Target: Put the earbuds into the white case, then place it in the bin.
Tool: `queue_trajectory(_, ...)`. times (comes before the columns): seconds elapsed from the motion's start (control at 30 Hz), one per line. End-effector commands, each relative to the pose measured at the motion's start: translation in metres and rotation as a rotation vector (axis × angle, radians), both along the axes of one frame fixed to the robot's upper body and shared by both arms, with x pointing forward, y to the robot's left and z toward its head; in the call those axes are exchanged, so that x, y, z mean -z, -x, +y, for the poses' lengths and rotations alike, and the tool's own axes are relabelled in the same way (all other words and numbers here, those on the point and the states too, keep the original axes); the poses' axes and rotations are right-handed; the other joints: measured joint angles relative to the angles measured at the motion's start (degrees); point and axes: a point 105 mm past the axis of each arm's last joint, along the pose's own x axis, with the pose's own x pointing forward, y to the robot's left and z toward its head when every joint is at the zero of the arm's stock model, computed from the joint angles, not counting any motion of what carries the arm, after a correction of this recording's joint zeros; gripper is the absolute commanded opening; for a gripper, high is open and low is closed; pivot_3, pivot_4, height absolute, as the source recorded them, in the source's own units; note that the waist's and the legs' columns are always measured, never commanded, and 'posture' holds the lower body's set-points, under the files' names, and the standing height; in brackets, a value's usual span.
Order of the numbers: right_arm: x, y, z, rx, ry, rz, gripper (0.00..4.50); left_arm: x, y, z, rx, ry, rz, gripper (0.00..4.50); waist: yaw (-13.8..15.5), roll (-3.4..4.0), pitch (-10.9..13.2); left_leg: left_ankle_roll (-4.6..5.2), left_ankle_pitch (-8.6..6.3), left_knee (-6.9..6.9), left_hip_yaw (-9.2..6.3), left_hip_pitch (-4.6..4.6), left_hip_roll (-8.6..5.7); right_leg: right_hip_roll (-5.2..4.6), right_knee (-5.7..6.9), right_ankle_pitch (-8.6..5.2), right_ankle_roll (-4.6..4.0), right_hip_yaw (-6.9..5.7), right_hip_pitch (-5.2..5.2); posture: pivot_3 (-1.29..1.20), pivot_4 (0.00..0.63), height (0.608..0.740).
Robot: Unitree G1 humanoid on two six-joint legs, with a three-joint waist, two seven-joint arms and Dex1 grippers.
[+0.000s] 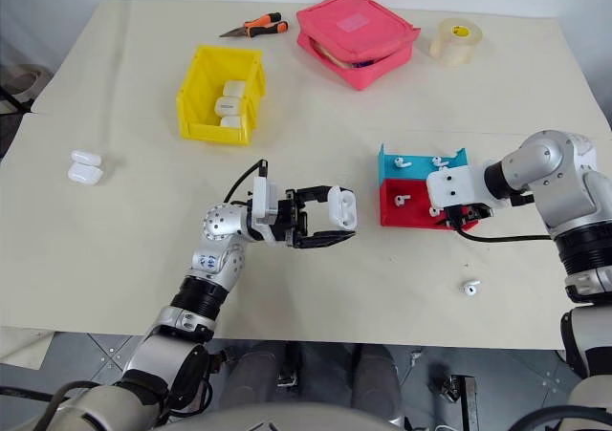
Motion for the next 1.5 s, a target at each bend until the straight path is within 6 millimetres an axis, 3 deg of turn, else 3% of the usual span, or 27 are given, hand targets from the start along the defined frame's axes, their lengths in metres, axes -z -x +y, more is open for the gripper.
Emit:
queue_trajectory(0.03, -0.008, -0.002, -0.001, -0.012, 0.011, -0.020, 2.73, -0.007, 0.004, -0.001, 0.002, 0.022, -0.027, 2.79, 0.0, 0.00, 0.0, 0.00, 0.00, 0.00, 0.00, 0.00, 0.00, 0.00, 0.00, 0.00, 0.00, 0.00, 0.00, 0.00, 0.150, 0.740)
queue_trajectory(0.67, -0.007, -0.007, 0.003, -0.020, 0.006, -0.017, 2.73, -0.006, 0.003, 0.000, -0.013, 0.025, -0.026, 2.79, 0.0, 0.00, 0.0, 0.00, 0.00, 0.01, 0.00, 0.00, 0.00, 0.00, 0.02, 0.00, 0.00, 0.00, 0.00, 0.00, 0.150, 0.740)
queue_trajectory(0.77, -0.007, -0.007, 0.002, -0.018, 0.007, -0.013, 2.11, -0.006, 0.003, 0.000, -0.015, 0.025, -0.026, 2.79, 0.0, 0.00, 0.0, 0.00, 0.00, 0.01, 0.00, 0.00, 0.00, 0.00, 0.02, 0.00, 0.00, 0.00, 0.00, 0.00, 0.150, 0.740)
queue_trajectory(0.93, -0.007, -0.006, 0.003, -0.014, -0.005, -0.010, 0.50, -0.007, 0.002, -0.001, -0.017, 0.027, -0.027, 2.79, 0.0, 0.00, 0.0, 0.00, 0.00, 0.01, -0.01, 0.00, 0.00, 0.00, 0.02, 0.00, 0.00, 0.00, 0.00, 0.00, 0.150, 0.740)
queue_trajectory(1.13, -0.011, -0.006, 0.003, 0.008, -0.029, -0.024, 0.49, -0.008, 0.002, -0.001, -0.014, 0.027, -0.027, 2.79, 0.0, 0.00, 0.0, 0.00, 0.00, 0.01, 0.00, 0.00, 0.00, 0.00, 0.02, 0.00, 0.00, 0.00, 0.01, 0.00, 0.150, 0.740)
queue_trajectory(1.33, -0.039, -0.006, 0.018, 0.164, -0.317, -0.057, 0.49, -0.009, 0.000, -0.002, -0.009, 0.026, -0.028, 2.79, 0.1, 0.01, 0.0, 0.00, 0.00, 0.02, -0.02, 0.00, 0.01, 0.00, 0.02, 0.00, 0.00, 0.00, 0.00, 0.00, 0.150, 0.740)
queue_trajectory(1.5, -0.050, 0.014, 0.027, 0.313, -0.614, -0.048, 0.49, -0.009, 0.000, -0.002, 0.013, 0.015, -0.024, 2.79, 0.3, 0.01, 0.0, 0.00, 0.00, 0.05, -0.10, -0.03, 0.00, -0.01, 0.02, 0.01, -0.01, -0.03, 0.01, 0.00, 0.150, 0.740)
